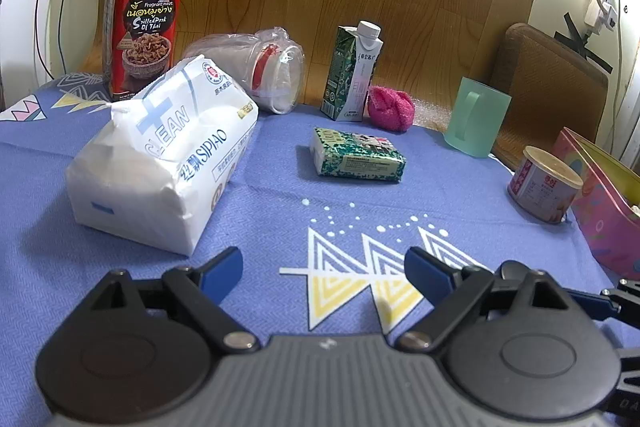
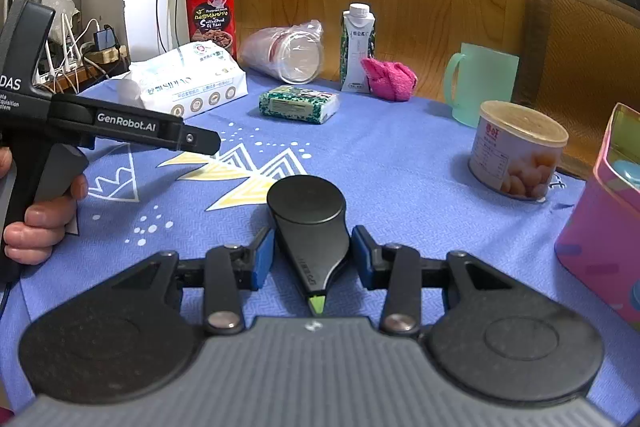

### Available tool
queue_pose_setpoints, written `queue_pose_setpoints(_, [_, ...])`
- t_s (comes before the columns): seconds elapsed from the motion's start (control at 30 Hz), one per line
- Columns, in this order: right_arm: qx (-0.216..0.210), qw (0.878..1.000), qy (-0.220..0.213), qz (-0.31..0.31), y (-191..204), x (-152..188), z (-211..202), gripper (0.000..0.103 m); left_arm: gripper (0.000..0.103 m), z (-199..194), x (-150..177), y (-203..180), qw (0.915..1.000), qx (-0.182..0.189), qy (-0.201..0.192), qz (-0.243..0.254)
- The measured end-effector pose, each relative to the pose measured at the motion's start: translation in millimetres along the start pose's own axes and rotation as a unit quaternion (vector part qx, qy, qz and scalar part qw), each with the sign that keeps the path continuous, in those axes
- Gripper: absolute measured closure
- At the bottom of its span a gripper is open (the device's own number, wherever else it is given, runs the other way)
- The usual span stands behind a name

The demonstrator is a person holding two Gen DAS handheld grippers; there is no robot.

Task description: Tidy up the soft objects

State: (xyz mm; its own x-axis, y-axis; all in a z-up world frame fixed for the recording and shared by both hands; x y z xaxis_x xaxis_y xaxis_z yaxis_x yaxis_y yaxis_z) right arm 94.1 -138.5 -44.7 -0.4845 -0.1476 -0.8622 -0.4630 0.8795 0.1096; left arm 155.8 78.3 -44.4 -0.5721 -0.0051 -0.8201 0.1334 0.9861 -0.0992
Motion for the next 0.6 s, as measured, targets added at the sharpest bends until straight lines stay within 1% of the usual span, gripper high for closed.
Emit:
queue_pose_setpoints(0.43, [0.000, 1.000, -0.001, 0.006, -1.8, -0.9, -0.1, 0.058, 0.012, 0.1, -0.4, 0.6, 1.0000, 0.001, -0.001, 0.000])
queue_pose_setpoints(0.6, [0.002, 1.000, -0.002, 0.009, -1.8, -0.8, 0.2, 0.058, 0.011, -0.4, -0.3, 0.3, 1.0000, 0.008, -0.001, -0.002])
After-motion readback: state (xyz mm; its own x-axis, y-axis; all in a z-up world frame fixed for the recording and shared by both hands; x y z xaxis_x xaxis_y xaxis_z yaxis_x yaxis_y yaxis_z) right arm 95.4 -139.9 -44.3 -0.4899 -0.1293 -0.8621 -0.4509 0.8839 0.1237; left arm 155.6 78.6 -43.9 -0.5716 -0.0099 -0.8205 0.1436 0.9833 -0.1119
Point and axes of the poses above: each gripper's, at about its wrist camera, not at the fingertips, and z roughly the way its jaws point, y to its left, x to its underside, the point moved 5 cm from there along z, roughly the way its jaws point, and after that the axes turned 7 degrees about z, right-handed, at the moved point
